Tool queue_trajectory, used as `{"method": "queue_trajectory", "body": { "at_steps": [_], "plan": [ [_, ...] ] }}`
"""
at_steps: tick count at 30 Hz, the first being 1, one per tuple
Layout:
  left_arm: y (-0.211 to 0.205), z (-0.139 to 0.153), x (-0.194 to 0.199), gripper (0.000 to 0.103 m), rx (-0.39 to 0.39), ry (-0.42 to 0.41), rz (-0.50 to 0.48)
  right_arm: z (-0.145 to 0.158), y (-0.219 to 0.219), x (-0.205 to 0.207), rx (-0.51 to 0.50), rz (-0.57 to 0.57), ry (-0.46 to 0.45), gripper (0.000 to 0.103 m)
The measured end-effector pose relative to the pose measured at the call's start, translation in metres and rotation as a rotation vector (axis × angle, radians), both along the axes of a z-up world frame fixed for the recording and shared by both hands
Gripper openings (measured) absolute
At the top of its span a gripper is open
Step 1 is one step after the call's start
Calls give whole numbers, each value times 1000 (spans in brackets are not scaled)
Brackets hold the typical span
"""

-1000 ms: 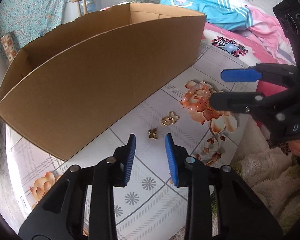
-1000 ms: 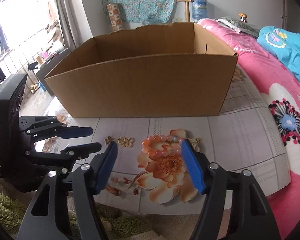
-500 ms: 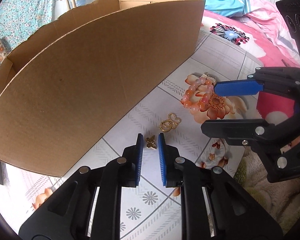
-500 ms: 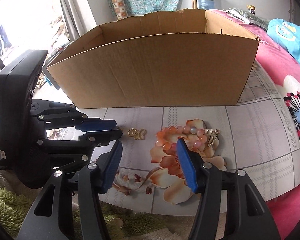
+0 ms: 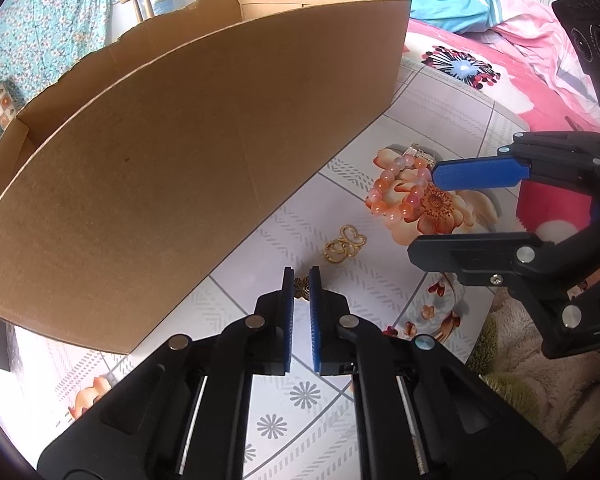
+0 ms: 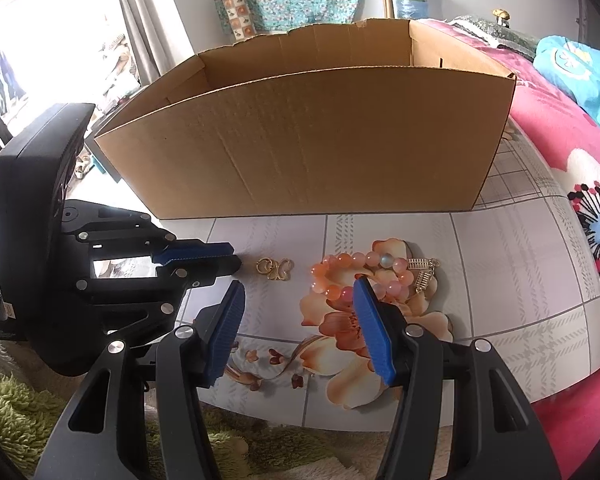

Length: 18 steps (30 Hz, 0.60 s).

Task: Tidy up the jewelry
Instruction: 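Close the left gripper on a small gold charm and lift it, then close the right gripper on a gold ring while the left gripper holds the charm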

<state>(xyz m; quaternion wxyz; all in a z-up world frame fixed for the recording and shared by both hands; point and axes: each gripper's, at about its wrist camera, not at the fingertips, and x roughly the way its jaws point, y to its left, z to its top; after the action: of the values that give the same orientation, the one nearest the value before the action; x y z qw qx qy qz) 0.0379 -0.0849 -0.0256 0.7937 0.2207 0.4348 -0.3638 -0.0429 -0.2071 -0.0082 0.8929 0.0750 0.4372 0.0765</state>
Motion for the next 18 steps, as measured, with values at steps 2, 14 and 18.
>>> {"method": "queue_trajectory", "body": {
  "at_steps": [2, 14, 18],
  "plan": [
    [6, 0, 0, 6, -1, 2, 22, 1, 2, 0, 2, 12, -3, 55],
    [33, -2, 3, 6, -40, 27, 124, -10, 23, 23, 6, 74, 64, 28],
    [34, -1, 4, 6, -48, 28, 122, -12, 29, 30, -43, 76, 73, 27]
  ]
}}
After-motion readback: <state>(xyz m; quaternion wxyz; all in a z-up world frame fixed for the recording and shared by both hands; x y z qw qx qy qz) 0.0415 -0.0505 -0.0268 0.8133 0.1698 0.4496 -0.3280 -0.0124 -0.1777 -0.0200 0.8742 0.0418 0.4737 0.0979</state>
